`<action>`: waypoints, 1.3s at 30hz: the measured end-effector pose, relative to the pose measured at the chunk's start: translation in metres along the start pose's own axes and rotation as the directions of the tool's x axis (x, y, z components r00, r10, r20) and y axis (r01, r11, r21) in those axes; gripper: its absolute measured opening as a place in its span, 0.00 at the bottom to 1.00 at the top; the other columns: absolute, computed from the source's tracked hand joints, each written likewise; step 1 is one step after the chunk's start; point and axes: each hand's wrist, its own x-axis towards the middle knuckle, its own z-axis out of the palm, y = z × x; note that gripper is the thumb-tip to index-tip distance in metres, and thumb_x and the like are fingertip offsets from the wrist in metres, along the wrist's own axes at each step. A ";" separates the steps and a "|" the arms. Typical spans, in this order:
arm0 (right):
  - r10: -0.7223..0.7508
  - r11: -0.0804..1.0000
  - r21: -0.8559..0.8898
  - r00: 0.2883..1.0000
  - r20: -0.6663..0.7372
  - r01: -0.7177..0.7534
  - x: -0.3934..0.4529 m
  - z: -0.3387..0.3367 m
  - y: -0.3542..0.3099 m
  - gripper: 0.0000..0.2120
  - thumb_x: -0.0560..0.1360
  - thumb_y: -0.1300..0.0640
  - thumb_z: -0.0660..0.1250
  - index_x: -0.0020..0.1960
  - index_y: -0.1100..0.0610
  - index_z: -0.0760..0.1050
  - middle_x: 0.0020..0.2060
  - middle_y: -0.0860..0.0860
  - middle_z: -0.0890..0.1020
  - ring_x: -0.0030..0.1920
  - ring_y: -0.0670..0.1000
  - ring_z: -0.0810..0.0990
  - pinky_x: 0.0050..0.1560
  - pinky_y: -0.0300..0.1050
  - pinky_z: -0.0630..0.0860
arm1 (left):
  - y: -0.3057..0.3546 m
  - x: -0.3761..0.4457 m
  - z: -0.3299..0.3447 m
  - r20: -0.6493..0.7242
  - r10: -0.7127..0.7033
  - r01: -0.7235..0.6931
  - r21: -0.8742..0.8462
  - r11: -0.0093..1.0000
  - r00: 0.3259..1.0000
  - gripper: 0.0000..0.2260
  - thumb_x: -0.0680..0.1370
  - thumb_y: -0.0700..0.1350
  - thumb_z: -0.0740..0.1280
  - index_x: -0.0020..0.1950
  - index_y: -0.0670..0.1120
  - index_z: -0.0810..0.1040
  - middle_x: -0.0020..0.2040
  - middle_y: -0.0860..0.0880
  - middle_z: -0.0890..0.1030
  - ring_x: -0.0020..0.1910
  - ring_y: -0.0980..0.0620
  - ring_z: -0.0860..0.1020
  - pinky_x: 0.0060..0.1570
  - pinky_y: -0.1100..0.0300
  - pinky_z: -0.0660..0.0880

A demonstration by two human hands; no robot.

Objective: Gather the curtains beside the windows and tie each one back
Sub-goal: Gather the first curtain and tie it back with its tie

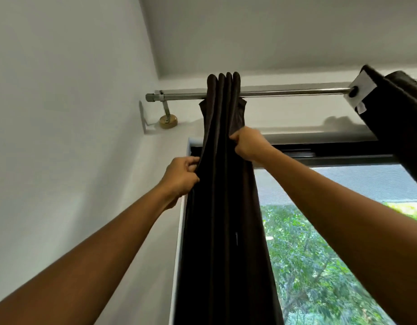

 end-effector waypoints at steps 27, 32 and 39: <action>-0.006 0.987 -0.155 0.962 0.275 0.051 -0.332 0.032 -0.032 0.22 0.77 0.38 0.58 0.59 0.55 0.73 0.50 0.50 0.81 0.51 0.54 0.80 0.42 0.46 0.73 | -0.015 -0.171 0.048 -0.126 -0.197 0.222 0.234 0.947 0.972 0.15 0.68 0.26 0.64 0.26 0.42 0.69 0.24 0.49 0.66 0.24 0.52 0.67 0.22 0.69 0.66; 0.103 0.994 -0.065 0.940 0.326 -0.086 -0.363 0.043 -0.035 0.23 0.74 0.38 0.65 0.36 0.55 0.63 0.28 0.47 0.67 0.28 0.47 0.66 0.26 0.38 0.59 | -0.006 -0.195 0.058 -0.134 -0.219 0.250 0.299 0.921 0.966 0.13 0.70 0.27 0.64 0.36 0.45 0.75 0.37 0.40 0.79 0.37 0.52 0.71 0.47 0.55 0.77; 0.247 0.968 -0.068 0.893 0.377 -0.240 -0.422 0.062 -0.009 0.17 0.78 0.51 0.65 0.36 0.56 0.63 0.32 0.49 0.70 0.35 0.52 0.75 0.34 0.42 0.68 | -0.008 -0.245 0.070 -0.140 -0.282 0.308 0.228 0.924 0.949 0.07 0.68 0.30 0.70 0.43 0.39 0.81 0.39 0.38 0.82 0.38 0.46 0.80 0.44 0.55 0.78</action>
